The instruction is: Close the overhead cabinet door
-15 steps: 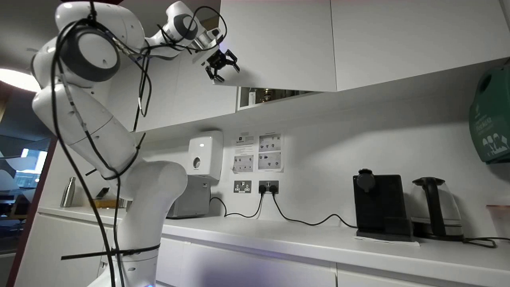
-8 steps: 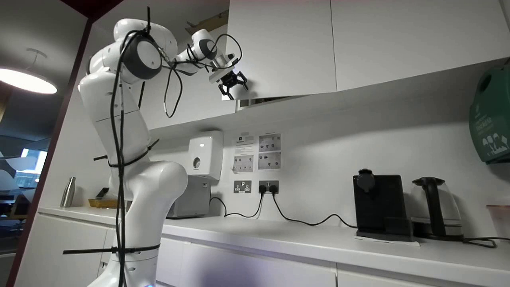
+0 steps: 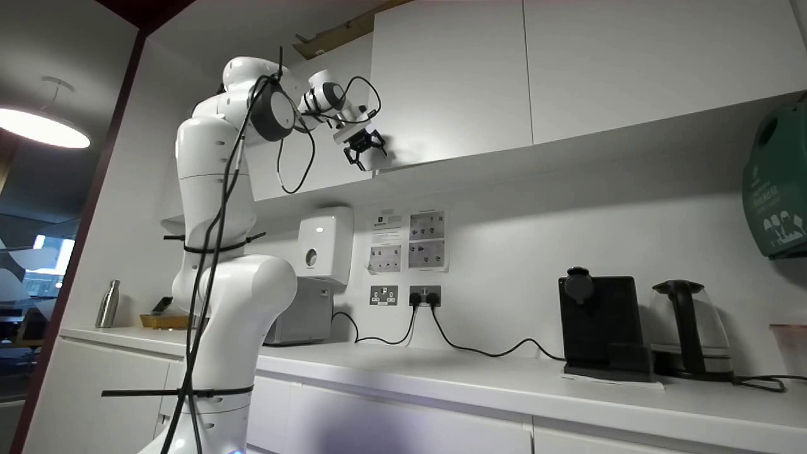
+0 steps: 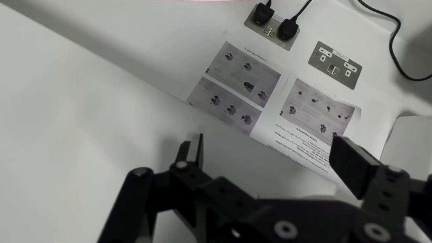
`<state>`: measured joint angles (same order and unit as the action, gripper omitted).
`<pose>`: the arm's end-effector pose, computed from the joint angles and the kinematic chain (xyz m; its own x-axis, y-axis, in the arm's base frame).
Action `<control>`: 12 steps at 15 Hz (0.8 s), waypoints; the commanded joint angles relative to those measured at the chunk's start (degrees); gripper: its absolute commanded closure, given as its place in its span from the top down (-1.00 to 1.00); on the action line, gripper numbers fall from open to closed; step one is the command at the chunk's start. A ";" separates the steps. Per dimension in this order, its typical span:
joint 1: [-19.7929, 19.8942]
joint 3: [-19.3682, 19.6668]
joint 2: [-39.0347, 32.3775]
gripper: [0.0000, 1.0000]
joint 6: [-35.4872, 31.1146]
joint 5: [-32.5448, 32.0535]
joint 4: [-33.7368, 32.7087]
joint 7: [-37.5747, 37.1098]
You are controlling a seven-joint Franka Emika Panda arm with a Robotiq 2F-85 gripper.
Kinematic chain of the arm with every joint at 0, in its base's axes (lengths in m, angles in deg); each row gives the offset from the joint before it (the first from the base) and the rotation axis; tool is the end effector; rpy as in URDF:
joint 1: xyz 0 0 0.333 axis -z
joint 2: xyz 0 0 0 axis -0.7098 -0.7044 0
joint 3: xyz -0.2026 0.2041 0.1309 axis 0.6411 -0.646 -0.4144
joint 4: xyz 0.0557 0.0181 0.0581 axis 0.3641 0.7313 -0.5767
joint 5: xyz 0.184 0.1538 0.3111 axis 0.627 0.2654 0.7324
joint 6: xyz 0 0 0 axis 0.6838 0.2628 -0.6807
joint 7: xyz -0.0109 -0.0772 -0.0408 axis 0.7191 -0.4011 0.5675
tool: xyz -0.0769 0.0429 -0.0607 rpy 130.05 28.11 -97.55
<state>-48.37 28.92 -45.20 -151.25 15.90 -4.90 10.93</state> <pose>0.3880 0.1054 0.9182 0.5769 0.4798 0.6611 0.1854 -0.8651 0.4661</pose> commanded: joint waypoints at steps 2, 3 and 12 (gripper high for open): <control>-0.68 -1.02 -7.87 1.00 4.77 -2.07 -11.19 3.98; -0.65 -0.79 -8.59 1.00 5.36 -2.06 -12.07 4.27; -0.59 0.10 -16.36 1.00 10.97 -3.35 -21.46 4.68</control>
<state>-48.29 29.40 -55.73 -145.16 14.80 -17.85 14.36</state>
